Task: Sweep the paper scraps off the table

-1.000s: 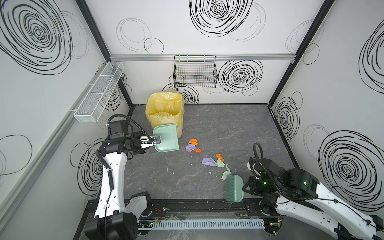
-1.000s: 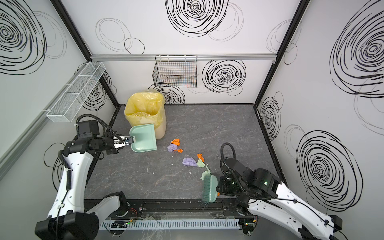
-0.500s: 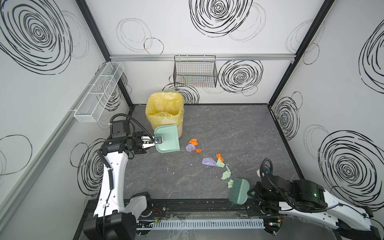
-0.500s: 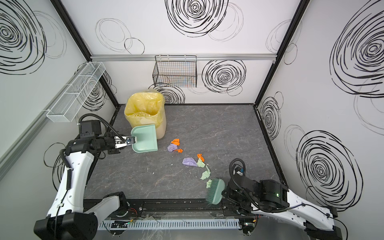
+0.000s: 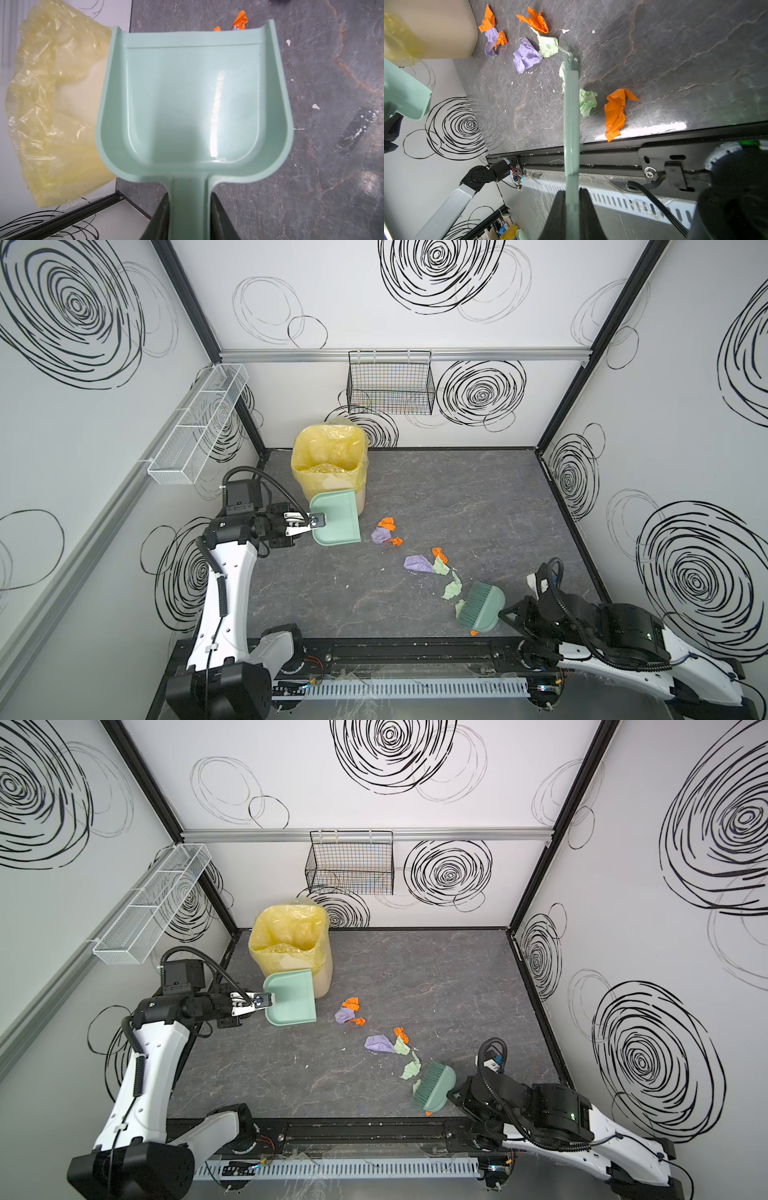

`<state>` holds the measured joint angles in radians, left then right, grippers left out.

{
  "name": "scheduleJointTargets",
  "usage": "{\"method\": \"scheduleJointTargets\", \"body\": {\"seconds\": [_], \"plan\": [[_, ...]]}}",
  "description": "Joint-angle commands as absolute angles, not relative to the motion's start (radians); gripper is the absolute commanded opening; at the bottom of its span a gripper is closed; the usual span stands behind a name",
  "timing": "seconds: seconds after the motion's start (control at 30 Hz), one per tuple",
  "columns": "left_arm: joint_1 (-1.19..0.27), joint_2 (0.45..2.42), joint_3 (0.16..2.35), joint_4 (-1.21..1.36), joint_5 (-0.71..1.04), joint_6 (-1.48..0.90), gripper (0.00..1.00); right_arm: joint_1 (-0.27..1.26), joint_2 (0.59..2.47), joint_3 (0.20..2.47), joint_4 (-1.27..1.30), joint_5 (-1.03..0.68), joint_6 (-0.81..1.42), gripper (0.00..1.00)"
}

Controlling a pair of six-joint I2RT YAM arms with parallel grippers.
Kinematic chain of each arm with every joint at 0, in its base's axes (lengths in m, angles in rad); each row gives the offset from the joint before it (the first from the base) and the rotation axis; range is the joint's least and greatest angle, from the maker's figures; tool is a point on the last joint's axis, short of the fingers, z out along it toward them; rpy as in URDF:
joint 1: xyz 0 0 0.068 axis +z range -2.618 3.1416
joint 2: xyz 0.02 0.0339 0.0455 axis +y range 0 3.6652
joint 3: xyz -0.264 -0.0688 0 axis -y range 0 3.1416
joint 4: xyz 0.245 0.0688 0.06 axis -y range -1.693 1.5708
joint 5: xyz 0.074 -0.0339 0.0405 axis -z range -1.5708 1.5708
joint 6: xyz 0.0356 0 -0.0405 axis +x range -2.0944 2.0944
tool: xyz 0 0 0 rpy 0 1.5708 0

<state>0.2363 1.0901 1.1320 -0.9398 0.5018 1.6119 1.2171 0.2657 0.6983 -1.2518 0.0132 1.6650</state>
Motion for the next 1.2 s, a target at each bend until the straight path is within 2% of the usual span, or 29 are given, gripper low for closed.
{"method": "scheduleJointTargets", "body": {"seconds": [0.0, 0.33, 0.63, 0.93, 1.17], "plan": [[0.230, 1.093, 1.131, -0.929, 0.513, 1.606, 0.00, 1.224, 0.265, 0.648, -1.267, 0.001, 1.692, 0.00], [0.229, 1.093, 1.121, -0.924, 0.516, 1.605, 0.00, 1.221, 0.232, 0.590, -1.265, 0.040, 1.750, 0.00], [0.195, 1.100, 1.120, -0.903, 0.519, 1.570, 0.00, 1.112, 0.234, 0.591, -1.259, 0.026, 1.701, 0.00], [0.179, 1.101, 1.111, -0.884, 0.502, 1.559, 0.00, 1.031, 0.326, 0.593, -1.209, 0.008, 1.645, 0.00], [0.181, 1.101, 1.093, -0.878, 0.511, 1.561, 0.00, 0.986, 0.385, 0.598, -1.065, 0.022, 1.626, 0.00]]}}
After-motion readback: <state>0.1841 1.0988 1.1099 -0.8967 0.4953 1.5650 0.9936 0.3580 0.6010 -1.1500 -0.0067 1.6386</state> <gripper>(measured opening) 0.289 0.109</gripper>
